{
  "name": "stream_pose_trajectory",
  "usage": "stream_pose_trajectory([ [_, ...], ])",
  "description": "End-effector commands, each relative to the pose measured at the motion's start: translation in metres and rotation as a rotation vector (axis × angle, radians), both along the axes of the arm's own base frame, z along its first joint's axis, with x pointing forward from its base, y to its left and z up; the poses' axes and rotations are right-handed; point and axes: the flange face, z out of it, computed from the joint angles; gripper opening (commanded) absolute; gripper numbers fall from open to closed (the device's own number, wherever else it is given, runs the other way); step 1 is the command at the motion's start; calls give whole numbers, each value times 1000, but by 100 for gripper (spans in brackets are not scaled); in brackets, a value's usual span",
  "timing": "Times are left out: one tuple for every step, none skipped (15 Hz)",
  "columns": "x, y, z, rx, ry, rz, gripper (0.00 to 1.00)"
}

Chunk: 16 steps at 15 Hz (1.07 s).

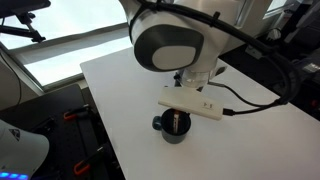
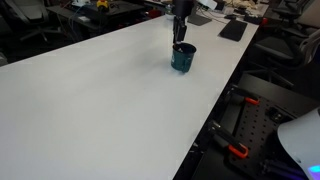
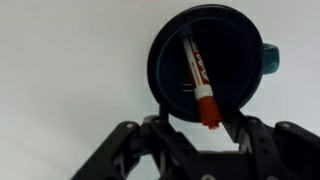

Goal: Move the Sharpie to the table

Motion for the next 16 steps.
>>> stream_pose_trajectory([
  [-3, 5, 1, 20, -16, 11, 46],
  [-3, 5, 2, 25, -18, 11, 27],
  [-3, 5, 1, 26, -15, 6, 32],
  [-3, 5, 2, 28, -14, 4, 28],
  [-3, 5, 2, 29, -15, 1, 17],
  [-3, 4, 3, 32, -16, -3, 4],
  [-3, 4, 3, 35, -15, -6, 0],
  [-4, 4, 4, 37, -15, -9, 4],
  [-4, 4, 4, 41, -13, -15, 5],
  [-5, 4, 5, 45, -11, -22, 5],
  [-6, 4, 5, 47, -8, -27, 5],
  [-6, 5, 6, 52, -2, -33, 5],
  [-7, 5, 7, 58, 3, -39, 5],
  [-8, 5, 8, 67, 12, -46, 5],
  [-9, 5, 10, 78, 20, -49, 5],
  [-9, 4, 12, 89, 28, -63, 5],
])
